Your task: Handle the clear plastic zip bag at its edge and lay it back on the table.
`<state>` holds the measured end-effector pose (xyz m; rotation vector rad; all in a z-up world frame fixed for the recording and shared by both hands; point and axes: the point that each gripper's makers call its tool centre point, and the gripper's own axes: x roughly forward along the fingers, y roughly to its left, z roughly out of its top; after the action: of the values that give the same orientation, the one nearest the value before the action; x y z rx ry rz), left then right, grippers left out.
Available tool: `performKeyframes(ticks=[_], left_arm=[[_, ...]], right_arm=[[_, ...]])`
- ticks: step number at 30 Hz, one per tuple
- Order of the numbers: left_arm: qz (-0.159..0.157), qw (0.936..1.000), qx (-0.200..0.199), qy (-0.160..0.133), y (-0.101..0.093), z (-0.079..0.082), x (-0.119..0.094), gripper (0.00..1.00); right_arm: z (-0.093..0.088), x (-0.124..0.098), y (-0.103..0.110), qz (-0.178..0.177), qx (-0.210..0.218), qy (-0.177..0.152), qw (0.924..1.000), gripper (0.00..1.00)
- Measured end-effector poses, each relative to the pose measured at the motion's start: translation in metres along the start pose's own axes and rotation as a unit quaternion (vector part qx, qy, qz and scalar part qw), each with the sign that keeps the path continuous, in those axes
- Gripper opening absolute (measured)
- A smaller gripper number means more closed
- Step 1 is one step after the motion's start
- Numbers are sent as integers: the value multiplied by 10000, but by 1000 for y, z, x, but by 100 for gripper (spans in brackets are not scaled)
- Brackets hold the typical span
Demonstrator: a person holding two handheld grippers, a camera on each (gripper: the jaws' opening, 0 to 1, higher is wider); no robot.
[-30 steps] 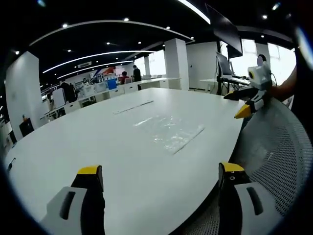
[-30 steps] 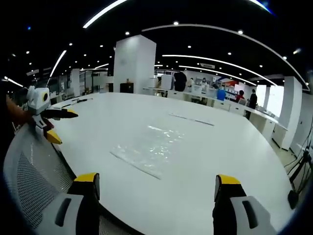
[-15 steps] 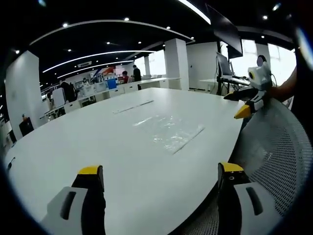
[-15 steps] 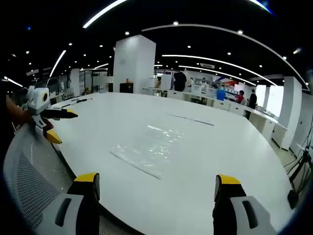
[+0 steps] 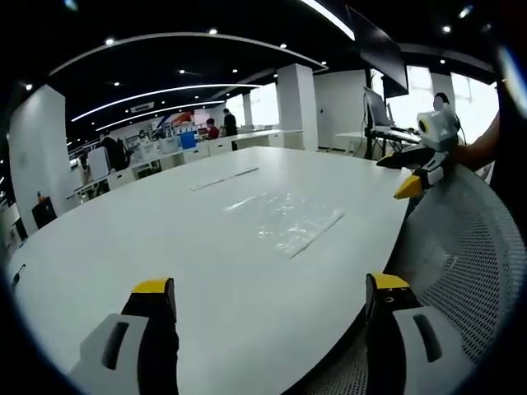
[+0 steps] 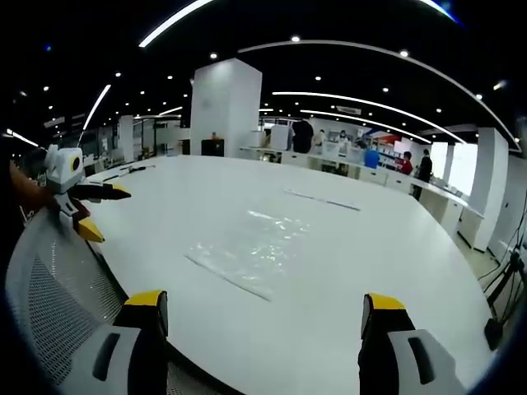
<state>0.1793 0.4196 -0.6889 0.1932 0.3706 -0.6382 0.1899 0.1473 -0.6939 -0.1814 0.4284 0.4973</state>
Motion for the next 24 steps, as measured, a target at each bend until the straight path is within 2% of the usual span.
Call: performKeyframes(ticks=[24], left_arm=[[-14,10000,-9,34,-1,0,0,94]], right_arm=[[1,0,-1,-22,28,-9,10000,99]])
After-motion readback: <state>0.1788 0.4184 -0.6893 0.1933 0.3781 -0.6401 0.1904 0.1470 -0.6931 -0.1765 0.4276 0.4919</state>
